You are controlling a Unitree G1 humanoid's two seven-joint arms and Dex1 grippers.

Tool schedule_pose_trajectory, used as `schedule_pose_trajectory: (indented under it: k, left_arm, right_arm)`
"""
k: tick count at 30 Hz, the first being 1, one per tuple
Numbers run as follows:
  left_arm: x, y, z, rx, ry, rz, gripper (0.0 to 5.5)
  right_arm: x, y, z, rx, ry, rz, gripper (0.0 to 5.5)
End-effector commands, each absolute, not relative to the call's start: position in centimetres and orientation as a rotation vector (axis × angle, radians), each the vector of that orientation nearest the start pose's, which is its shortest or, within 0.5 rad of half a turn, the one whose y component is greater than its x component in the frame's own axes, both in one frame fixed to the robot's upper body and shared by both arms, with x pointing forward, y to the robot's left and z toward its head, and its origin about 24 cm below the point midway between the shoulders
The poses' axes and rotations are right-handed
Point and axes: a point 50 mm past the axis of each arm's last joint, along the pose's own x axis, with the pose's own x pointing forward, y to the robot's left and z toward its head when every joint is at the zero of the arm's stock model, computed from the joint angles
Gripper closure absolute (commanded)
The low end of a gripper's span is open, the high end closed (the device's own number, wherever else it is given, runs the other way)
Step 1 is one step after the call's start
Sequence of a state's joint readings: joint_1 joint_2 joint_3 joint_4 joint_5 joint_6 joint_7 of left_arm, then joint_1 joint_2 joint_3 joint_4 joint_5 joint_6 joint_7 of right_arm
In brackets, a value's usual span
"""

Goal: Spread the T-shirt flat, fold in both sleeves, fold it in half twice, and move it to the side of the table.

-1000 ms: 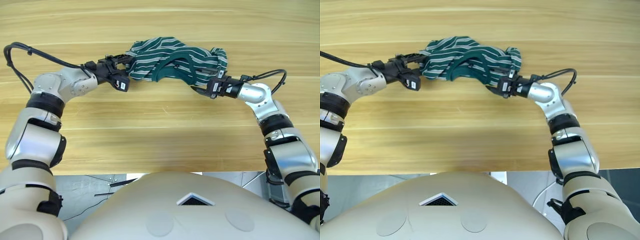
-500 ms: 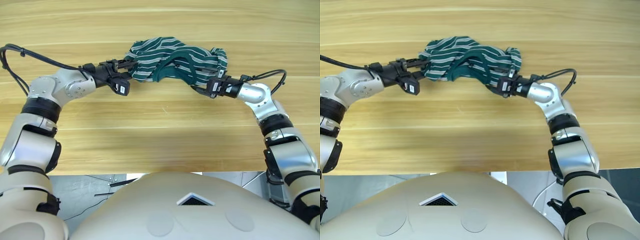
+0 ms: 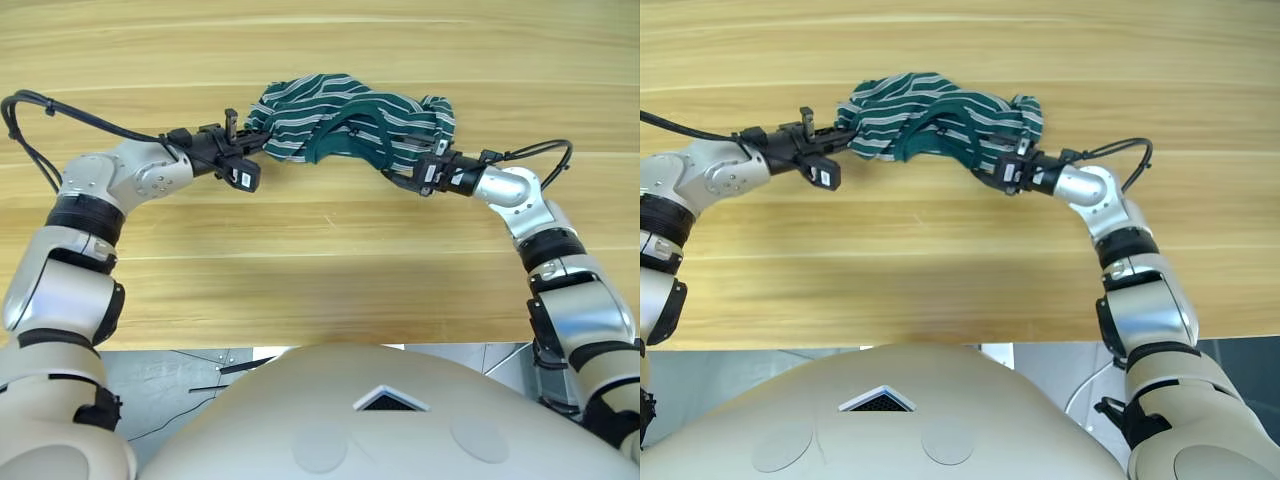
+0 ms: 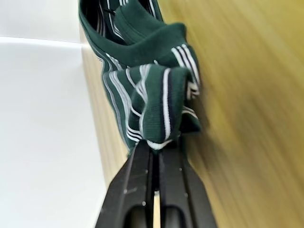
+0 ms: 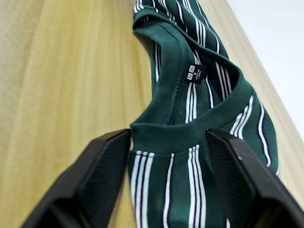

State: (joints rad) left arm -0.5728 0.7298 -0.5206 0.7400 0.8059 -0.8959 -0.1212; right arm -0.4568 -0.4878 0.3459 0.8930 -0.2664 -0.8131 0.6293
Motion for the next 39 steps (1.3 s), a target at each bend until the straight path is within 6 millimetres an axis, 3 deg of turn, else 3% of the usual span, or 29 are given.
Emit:
schedule_pose_trajectory:
  k: [1, 7, 19, 28, 39]
  left_arm:
    - [30.2, 20.1, 7.3, 1.473, -0.38, -1.0, 5.5]
    - [31.1, 20.5, 9.5, 1.434, -0.441, -0.897, 5.5]
    - [31.2, 20.2, 8.8, 1.409, -0.418, -0.911, 5.5]
    - [31.2, 20.2, 8.8, 1.405, -0.418, -0.913, 5.5]
    - [31.6, 21.0, 8.4, 1.42, -0.361, -0.887, 5.5]
  right_arm:
    - [27.9, -18.6, -0.6, -0.92, 0.121, 1.107, 3.28]
    - [27.7, -19.0, -0.8, -0.947, 0.136, 1.104, 3.28]
    - [26.3, -21.1, -1.0, -0.976, 0.173, 1.109, 3.28]
    - [26.6, -21.2, -1.6, -0.988, 0.219, 1.078, 3.28]
    - [26.8, -21.1, -2.0, -0.989, 0.242, 1.077, 5.26]
